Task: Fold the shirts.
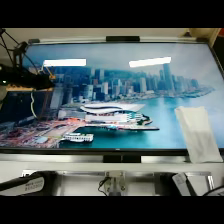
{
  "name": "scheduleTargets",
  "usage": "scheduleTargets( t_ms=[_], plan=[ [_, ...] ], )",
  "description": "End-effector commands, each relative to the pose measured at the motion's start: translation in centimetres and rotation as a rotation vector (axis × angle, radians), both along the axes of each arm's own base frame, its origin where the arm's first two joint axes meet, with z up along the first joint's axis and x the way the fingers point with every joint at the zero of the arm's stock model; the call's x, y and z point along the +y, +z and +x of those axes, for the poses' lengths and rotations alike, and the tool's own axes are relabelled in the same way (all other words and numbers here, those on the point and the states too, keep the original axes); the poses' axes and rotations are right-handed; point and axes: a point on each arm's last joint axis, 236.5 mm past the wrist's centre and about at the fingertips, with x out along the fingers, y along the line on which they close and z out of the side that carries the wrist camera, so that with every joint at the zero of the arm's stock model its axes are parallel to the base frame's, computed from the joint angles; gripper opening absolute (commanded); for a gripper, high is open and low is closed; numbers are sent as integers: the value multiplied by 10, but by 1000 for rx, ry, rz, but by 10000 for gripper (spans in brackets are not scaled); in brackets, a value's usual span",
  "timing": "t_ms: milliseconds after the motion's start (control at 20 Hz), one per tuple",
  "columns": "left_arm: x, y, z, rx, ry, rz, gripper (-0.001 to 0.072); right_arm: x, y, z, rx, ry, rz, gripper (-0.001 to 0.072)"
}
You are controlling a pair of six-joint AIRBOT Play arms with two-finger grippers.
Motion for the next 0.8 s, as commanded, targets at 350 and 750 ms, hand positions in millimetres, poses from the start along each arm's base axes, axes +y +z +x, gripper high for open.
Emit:
scheduleTargets(
  t_ms=[350, 750],
  plan=[
    [-11, -60, -59, 259, -108, 395, 712, 292, -40, 134, 298, 986, -80, 593],
    [-17, -74, -68, 193, -41, 313, 712, 286, -43, 116, 381, 992, -68, 593]
  ],
)
